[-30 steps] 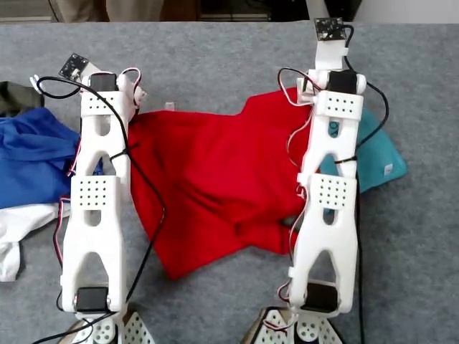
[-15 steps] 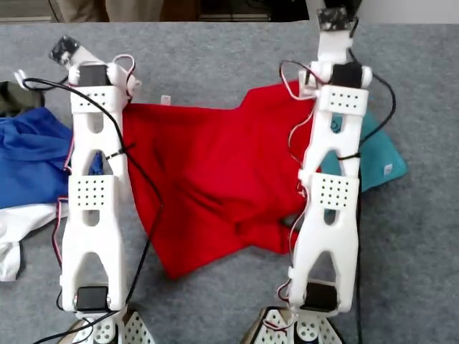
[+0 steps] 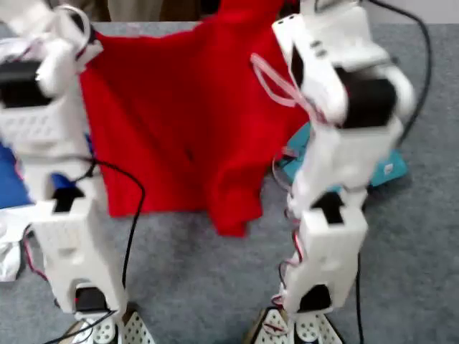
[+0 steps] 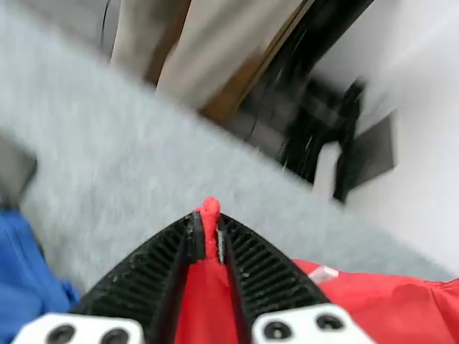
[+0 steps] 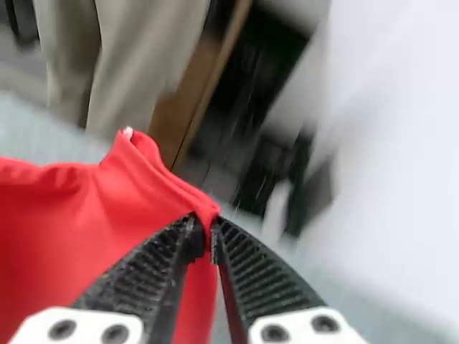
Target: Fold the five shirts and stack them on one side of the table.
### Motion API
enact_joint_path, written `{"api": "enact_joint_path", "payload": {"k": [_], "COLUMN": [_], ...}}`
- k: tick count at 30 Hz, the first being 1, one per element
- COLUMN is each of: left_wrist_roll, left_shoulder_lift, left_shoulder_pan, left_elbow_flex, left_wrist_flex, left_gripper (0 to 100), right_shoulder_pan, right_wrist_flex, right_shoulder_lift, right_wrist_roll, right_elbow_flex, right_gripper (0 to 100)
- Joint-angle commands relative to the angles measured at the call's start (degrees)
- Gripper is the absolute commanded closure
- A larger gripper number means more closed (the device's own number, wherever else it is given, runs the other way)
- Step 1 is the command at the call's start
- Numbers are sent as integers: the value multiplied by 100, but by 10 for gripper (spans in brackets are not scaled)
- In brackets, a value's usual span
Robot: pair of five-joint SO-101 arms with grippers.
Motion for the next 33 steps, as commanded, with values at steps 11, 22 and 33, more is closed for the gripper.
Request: {"api": "enact_joint_path", "payload": {"k": [11,22,33], "left_wrist_roll": [-1222,-1591,-1591], "left_shoulder_lift": [-4927,-6888,-6941], "left_shoulder_pan": [-44,-53,-1020], "left_elbow_flex": [3297,4334,4343], "left_wrist_flex": [44,-352,-809], "left_gripper": [981,981,981], "right_shoulder_pan": [-110,-101,-136], "right_wrist_flex": [-712,-1925,-4527], "right_shoulder_lift": [-2677,-3969,-4374], "right_wrist_roll": [923,958,1020], "right_elbow_flex": [-180,1349,2554], "right_gripper": [993,992,991]}}
